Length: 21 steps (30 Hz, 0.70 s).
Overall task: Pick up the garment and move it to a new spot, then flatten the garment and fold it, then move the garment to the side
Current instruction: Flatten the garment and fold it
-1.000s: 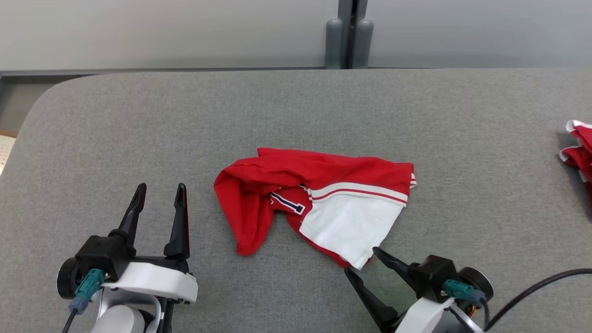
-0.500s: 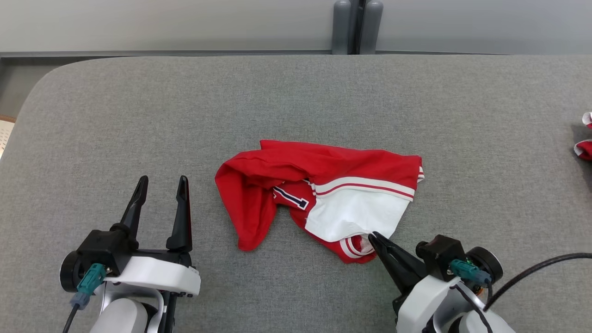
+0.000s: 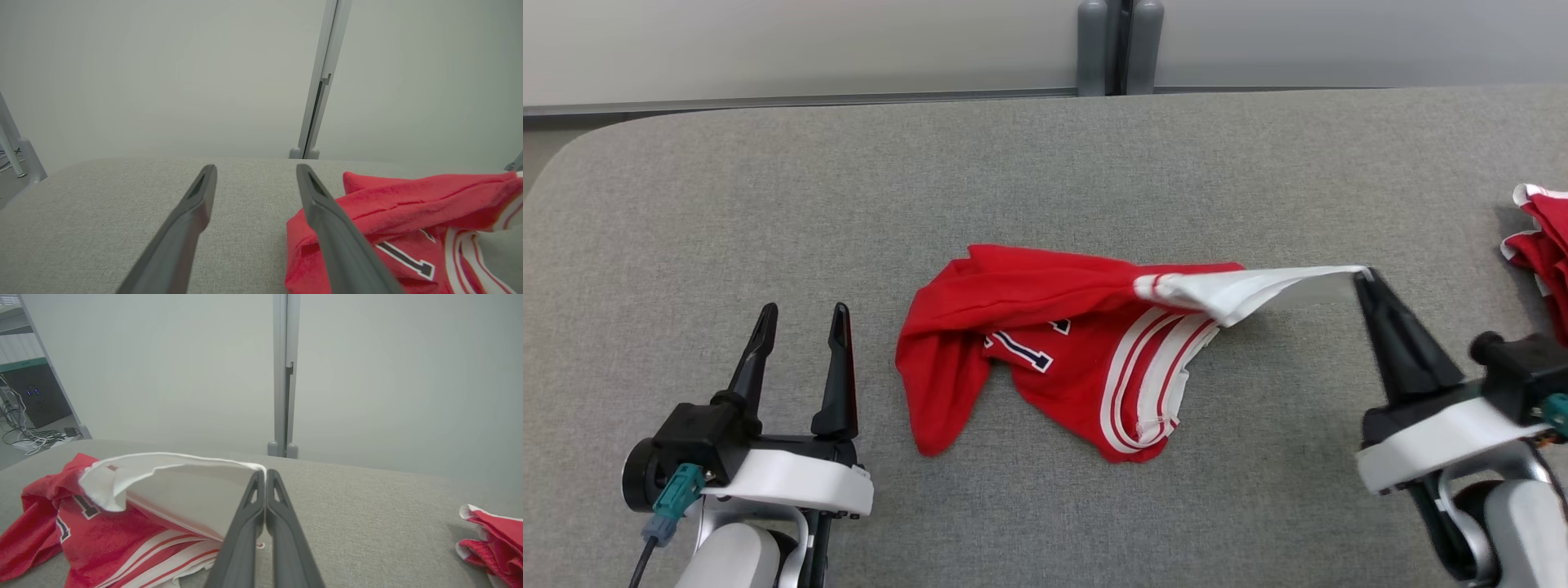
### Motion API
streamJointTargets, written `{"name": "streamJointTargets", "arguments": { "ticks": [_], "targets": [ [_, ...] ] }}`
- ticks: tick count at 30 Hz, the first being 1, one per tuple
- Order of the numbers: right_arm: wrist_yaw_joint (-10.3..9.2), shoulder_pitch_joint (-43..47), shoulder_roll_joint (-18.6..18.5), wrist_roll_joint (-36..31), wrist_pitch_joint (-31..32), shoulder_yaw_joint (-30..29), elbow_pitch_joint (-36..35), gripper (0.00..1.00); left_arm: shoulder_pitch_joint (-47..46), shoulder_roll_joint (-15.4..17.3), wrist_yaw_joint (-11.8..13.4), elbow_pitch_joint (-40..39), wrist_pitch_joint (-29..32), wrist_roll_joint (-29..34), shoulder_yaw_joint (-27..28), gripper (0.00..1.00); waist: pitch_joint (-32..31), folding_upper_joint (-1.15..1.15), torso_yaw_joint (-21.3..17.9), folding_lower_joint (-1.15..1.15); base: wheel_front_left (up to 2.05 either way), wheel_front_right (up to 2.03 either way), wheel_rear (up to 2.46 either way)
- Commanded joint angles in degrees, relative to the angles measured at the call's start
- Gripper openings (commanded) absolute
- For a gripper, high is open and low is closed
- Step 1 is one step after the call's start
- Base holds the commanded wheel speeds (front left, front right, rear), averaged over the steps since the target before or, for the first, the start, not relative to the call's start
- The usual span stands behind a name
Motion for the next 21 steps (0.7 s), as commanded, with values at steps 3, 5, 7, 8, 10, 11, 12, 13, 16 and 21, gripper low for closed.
{"name": "streamJointTargets", "arguments": {
  "ticks": [3, 5, 7, 8, 10, 11, 12, 13, 16, 21],
  "targets": [
    [-0.02, 1.83, 0.49, -0.68, -0.53, -6.65, -1.74, 0.00, -0.58, 0.13, 0.10, -0.18, -0.23, 0.17, 0.38, 1.00, 0.39, 0.00, -0.49, 0.00, 0.00, 0.00, 0.00],
    [-0.02, 2.97, 1.16, -0.90, -0.29, -10.52, -2.63, 0.00, -0.75, 0.19, 0.01, -0.22, -0.25, 0.22, 0.53, 1.00, 0.63, 0.00, -0.77, 0.00, 0.00, 0.00, 0.00],
    [-0.02, 4.09, 1.74, -1.00, -0.16, -13.96, -3.06, 0.00, -0.80, 0.19, -0.10, -0.21, -0.27, 0.29, 0.53, 1.00, 0.87, 0.00, -0.95, 0.00, 0.00, 0.00, 0.00],
    [-0.02, 4.71, 2.16, -0.89, 0.05, -14.99, -3.12, 0.00, -0.85, 0.22, -0.15, -0.16, -0.27, 0.30, 0.54, 1.00, 0.95, 0.00, -1.05, 0.00, 0.00, 0.00, 0.00],
    [-0.01, 6.21, 2.91, -0.82, 0.19, -16.80, -2.52, 0.00, -1.04, 0.26, -0.24, -0.12, -0.27, 0.33, 0.58, 1.00, 1.17, 0.00, -1.18, 0.00, 0.00, 0.00, 0.00],
    [-0.01, 6.98, 3.25, -0.47, 0.02, -17.50, -1.86, 0.00, -1.17, 0.25, -0.31, -0.05, -0.25, 0.35, 0.56, 1.00, 1.26, 0.00, -1.18, 0.00, 0.00, 0.00, 0.00],
    [-0.04, 7.88, 3.57, -0.37, -0.10, -19.09, -0.87, 0.00, -1.31, 0.26, -0.31, -0.02, -0.26, 0.37, 0.54, 1.00, 1.38, 0.00, -1.15, 0.00, 0.00, 0.00, 0.00],
    [-0.03, 8.68, 3.98, -0.40, -0.26, -20.25, 0.19, 0.00, -1.43, 0.27, -0.43, 0.02, -0.25, 0.37, 0.51, 1.00, 1.48, 0.00, -1.13, 0.00, 0.00, 0.00, 0.00],
    [-0.01, 10.08, 5.29, 0.34, -0.99, -20.60, 3.46, 0.00, -1.65, 0.46, -0.51, -0.05, -0.27, 0.33, 0.74, 1.00, 1.85, 0.00, -1.37, 0.00, 0.00, 0.00, 0.00],
    [-0.01, 10.19, 6.31, 1.70, -1.97, -20.02, 8.44, 0.00, -1.83, 0.72, -0.54, -0.01, -0.27, 0.44, 0.79, 1.00, 2.32, 0.00, -1.78, 0.00, 0.00, 0.00, 0.00]
  ]
}}
